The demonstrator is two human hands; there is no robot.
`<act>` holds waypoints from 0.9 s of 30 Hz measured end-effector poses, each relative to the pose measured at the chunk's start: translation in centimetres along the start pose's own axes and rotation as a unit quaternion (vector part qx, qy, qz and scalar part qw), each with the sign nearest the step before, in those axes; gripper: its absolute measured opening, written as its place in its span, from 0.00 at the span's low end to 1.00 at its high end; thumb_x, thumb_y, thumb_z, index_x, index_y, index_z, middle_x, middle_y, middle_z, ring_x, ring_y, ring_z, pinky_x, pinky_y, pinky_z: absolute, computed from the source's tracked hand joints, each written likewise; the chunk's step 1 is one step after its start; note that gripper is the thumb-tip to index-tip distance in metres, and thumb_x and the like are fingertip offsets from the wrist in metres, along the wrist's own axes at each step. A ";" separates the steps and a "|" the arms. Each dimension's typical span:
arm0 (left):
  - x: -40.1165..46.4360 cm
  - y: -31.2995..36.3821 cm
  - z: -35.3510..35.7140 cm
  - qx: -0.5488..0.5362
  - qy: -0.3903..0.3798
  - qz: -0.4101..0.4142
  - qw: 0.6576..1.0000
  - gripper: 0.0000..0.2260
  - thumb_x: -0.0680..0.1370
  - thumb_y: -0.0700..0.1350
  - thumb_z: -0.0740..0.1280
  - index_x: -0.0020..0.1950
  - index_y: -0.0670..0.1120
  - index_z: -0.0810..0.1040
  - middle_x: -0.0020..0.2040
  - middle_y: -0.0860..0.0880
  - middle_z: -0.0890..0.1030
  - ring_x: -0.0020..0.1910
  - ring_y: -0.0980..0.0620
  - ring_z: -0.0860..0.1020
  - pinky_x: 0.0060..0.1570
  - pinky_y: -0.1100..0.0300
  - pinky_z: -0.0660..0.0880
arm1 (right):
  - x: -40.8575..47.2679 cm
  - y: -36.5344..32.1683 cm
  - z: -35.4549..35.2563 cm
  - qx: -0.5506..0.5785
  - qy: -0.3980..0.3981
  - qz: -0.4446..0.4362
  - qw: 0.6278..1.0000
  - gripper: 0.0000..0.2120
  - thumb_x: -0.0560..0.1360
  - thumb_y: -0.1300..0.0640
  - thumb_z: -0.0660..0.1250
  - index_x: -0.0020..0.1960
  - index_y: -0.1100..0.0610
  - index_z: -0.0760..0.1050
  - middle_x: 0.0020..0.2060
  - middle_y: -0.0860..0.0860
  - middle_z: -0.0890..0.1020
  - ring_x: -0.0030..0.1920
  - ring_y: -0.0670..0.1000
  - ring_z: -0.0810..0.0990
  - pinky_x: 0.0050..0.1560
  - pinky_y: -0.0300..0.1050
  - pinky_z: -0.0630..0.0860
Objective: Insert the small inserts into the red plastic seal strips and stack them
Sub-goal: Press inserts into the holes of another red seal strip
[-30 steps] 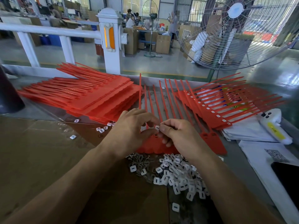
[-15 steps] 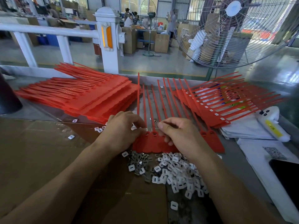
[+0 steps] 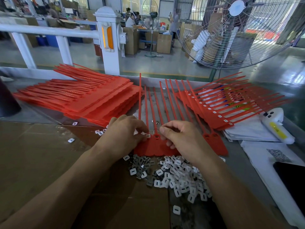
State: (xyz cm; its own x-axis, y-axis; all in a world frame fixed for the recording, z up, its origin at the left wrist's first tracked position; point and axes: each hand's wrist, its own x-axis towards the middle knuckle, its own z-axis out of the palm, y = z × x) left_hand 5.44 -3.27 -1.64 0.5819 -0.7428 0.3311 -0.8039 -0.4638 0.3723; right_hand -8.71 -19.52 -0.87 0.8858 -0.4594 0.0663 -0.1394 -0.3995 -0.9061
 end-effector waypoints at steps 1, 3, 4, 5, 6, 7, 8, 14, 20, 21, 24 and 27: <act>0.0 0.0 -0.1 0.011 -0.004 0.010 1.000 0.08 0.77 0.53 0.72 0.57 0.60 0.82 0.51 0.62 0.78 0.56 0.58 0.70 0.59 0.55 0.62 | 0.0 0.0 0.0 -0.001 -0.001 -0.001 1.000 0.05 0.82 0.49 0.68 0.51 0.46 0.83 0.40 0.43 0.86 0.37 0.41 0.83 0.43 0.38 0.78; -0.1 -0.1 -0.1 0.028 -0.016 0.027 0.999 0.09 0.79 0.53 0.71 0.58 0.62 0.82 0.53 0.61 0.78 0.58 0.58 0.70 0.60 0.54 0.62 | 0.0 0.1 0.0 -0.004 -0.001 -0.002 1.000 0.05 0.82 0.49 0.68 0.51 0.46 0.83 0.41 0.43 0.87 0.38 0.42 0.84 0.43 0.38 0.78; -0.1 -0.1 -0.2 0.038 -0.021 0.035 0.998 0.09 0.79 0.53 0.70 0.58 0.63 0.82 0.54 0.62 0.78 0.59 0.58 0.70 0.60 0.54 0.62 | 0.0 0.1 0.0 -0.006 -0.001 -0.002 1.000 0.05 0.82 0.48 0.68 0.51 0.46 0.83 0.41 0.43 0.87 0.38 0.42 0.84 0.42 0.37 0.78; -0.1 -0.1 -0.2 0.048 -0.026 0.042 0.998 0.09 0.79 0.53 0.70 0.58 0.63 0.82 0.55 0.62 0.78 0.59 0.58 0.70 0.60 0.54 0.62 | 0.0 0.1 0.0 -0.009 -0.001 -0.001 1.000 0.05 0.82 0.48 0.68 0.51 0.46 0.83 0.41 0.43 0.87 0.38 0.42 0.84 0.42 0.36 0.77; -0.1 -0.1 -0.3 0.058 -0.028 0.048 0.997 0.09 0.79 0.54 0.70 0.59 0.64 0.82 0.55 0.62 0.78 0.59 0.59 0.70 0.60 0.55 0.62 | 0.0 0.1 0.0 -0.011 -0.002 -0.001 1.000 0.05 0.81 0.48 0.68 0.51 0.46 0.83 0.41 0.43 0.86 0.38 0.41 0.84 0.41 0.35 0.77; 0.0 -0.1 -0.3 0.066 -0.030 0.054 0.996 0.10 0.79 0.54 0.70 0.59 0.65 0.82 0.55 0.63 0.78 0.59 0.59 0.70 0.58 0.56 0.61 | 0.0 0.1 0.0 -0.014 -0.003 -0.002 1.000 0.05 0.82 0.48 0.68 0.51 0.46 0.83 0.41 0.43 0.86 0.38 0.41 0.84 0.41 0.35 0.77; 0.0 -0.1 -0.4 0.071 -0.032 0.060 0.995 0.10 0.79 0.55 0.70 0.59 0.65 0.82 0.55 0.63 0.78 0.58 0.59 0.70 0.57 0.57 0.60 | 0.0 0.1 0.0 -0.017 -0.004 -0.004 1.000 0.05 0.82 0.48 0.68 0.52 0.46 0.83 0.41 0.43 0.86 0.38 0.41 0.84 0.41 0.34 0.77; -0.1 -0.1 -0.6 0.096 -0.051 0.092 0.990 0.10 0.81 0.55 0.67 0.61 0.66 0.81 0.55 0.63 0.77 0.58 0.60 0.70 0.55 0.59 0.58 | -0.1 0.1 0.0 -0.026 -0.014 -0.009 1.000 0.05 0.82 0.47 0.68 0.52 0.45 0.83 0.41 0.42 0.86 0.39 0.41 0.84 0.41 0.34 0.77; -0.1 0.3 -1.0 0.123 -0.074 0.106 0.984 0.12 0.82 0.54 0.64 0.64 0.65 0.79 0.55 0.63 0.76 0.60 0.61 0.71 0.55 0.60 0.57 | -0.2 -0.1 -0.3 -0.030 -0.013 -0.023 0.999 0.06 0.82 0.47 0.68 0.50 0.45 0.83 0.41 0.43 0.86 0.39 0.42 0.84 0.41 0.36 0.78; -0.1 0.4 -1.0 0.124 -0.078 0.103 0.984 0.12 0.82 0.54 0.64 0.64 0.65 0.79 0.56 0.62 0.76 0.60 0.61 0.71 0.55 0.60 0.57 | -0.3 -0.2 -0.3 -0.031 -0.013 -0.022 0.999 0.06 0.82 0.47 0.68 0.50 0.45 0.83 0.42 0.43 0.86 0.39 0.42 0.84 0.42 0.37 0.78; -0.1 0.7 -1.1 0.122 -0.096 0.090 0.984 0.13 0.82 0.53 0.63 0.65 0.65 0.78 0.58 0.62 0.75 0.62 0.60 0.70 0.57 0.59 0.58 | -0.4 -0.3 -0.7 -0.039 -0.015 -0.024 0.999 0.05 0.81 0.46 0.69 0.50 0.44 0.83 0.42 0.43 0.87 0.40 0.42 0.84 0.44 0.42 0.79; -0.3 0.7 -1.2 0.117 -0.110 0.067 0.985 0.13 0.82 0.54 0.63 0.66 0.66 0.77 0.60 0.63 0.73 0.63 0.57 0.68 0.59 0.57 0.60 | -0.8 -0.4 -1.7 -0.066 -0.041 -0.039 0.996 0.03 0.79 0.46 0.71 0.49 0.41 0.83 0.41 0.40 0.86 0.39 0.40 0.84 0.42 0.39 0.76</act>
State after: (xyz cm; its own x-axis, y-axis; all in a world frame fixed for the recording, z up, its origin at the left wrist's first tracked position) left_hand 4.86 -2.77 -0.39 0.4481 -0.8797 0.1591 -0.8933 -0.4332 0.1200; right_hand -10.06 -20.34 0.17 0.9285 -0.3589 0.0950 -0.1210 -0.5344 -0.8366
